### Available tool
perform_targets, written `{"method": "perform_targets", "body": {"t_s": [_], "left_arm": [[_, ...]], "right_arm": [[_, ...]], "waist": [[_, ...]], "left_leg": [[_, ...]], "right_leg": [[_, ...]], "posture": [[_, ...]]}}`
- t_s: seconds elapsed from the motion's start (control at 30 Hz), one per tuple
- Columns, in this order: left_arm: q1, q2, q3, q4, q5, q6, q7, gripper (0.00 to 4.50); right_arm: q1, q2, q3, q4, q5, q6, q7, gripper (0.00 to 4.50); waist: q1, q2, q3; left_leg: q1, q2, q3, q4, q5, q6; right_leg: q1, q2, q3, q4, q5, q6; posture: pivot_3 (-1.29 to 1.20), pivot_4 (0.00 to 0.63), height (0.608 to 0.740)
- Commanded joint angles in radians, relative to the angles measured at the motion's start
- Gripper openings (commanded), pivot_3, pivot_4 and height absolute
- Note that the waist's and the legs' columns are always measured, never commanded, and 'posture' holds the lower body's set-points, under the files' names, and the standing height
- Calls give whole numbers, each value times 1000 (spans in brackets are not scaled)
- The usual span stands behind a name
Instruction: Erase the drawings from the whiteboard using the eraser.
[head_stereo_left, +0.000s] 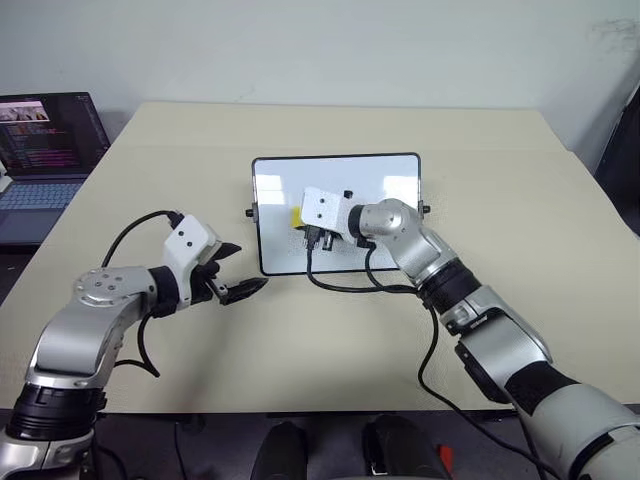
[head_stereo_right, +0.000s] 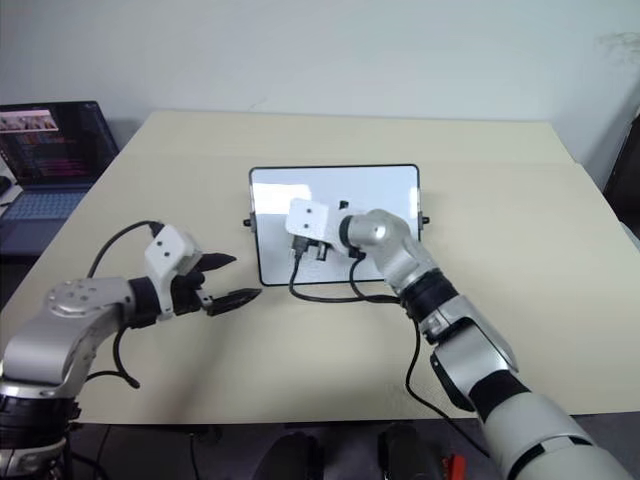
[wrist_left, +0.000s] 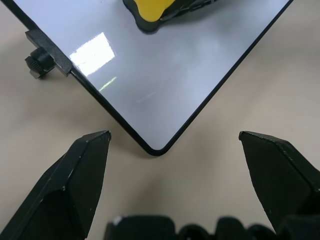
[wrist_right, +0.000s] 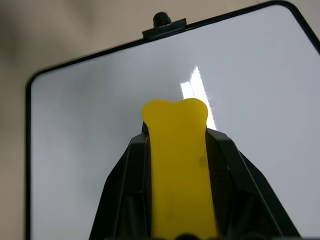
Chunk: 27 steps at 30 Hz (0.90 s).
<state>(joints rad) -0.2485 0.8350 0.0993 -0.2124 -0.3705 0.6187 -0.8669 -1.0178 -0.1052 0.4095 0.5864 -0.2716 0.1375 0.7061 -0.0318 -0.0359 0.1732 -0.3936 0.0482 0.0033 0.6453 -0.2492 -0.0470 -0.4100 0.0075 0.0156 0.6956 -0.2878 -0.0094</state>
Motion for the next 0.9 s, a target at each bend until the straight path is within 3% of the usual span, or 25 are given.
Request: {"method": "perform_targets", "body": {"t_s": [0.03, 0.2, 0.43, 0.67, 0.9], "left_arm": [[-16, -2, 1, -4, -5, -21, -14, 4500], [-21, -19, -3, -4, -10, -39, -20, 4500], [-4, -53, 18, -21, -28, -73, -17, 4500], [-17, -74, 9, -21, -39, -95, -27, 4500], [-105, -98, -28, 35, -28, -107, -33, 4500]], "right_arm": [[20, 4, -99, -189, 111, 123, 37, 1144], [164, -66, -163, -574, 224, 346, 102, 1143], [507, -246, -246, -1033, 322, 580, 95, 1143], [715, -293, -280, -1153, 345, 621, -8, 1143], [756, -300, -266, -1155, 350, 590, -67, 1143]], "waist": [[0, 0, 1], [5, 0, 1], [5, 0, 1], [-1, 0, 1], [0, 0, 1]], "left_leg": [[-1, 0, 0, 0, 0, 0], [-7, 0, -2, 0, 0, 0], [-7, 0, -1, -1, -1, 0], [-5, -1, -1, -1, -1, 0], [-5, -2, 1, 0, 0, 0]], "right_leg": [[-1, 0, 0, 0, 0, 0], [-5, 0, -1, -2, 0, 0], [-3, -1, -1, -8, 0, 0], [-2, 5, -1, -7, -2, 3], [-2, 5, 0, -6, -2, 4]], "posture": [[0, 150, 740], [0, 150, 740], [0, 150, 740], [0, 150, 740], [0, 150, 740]]}}
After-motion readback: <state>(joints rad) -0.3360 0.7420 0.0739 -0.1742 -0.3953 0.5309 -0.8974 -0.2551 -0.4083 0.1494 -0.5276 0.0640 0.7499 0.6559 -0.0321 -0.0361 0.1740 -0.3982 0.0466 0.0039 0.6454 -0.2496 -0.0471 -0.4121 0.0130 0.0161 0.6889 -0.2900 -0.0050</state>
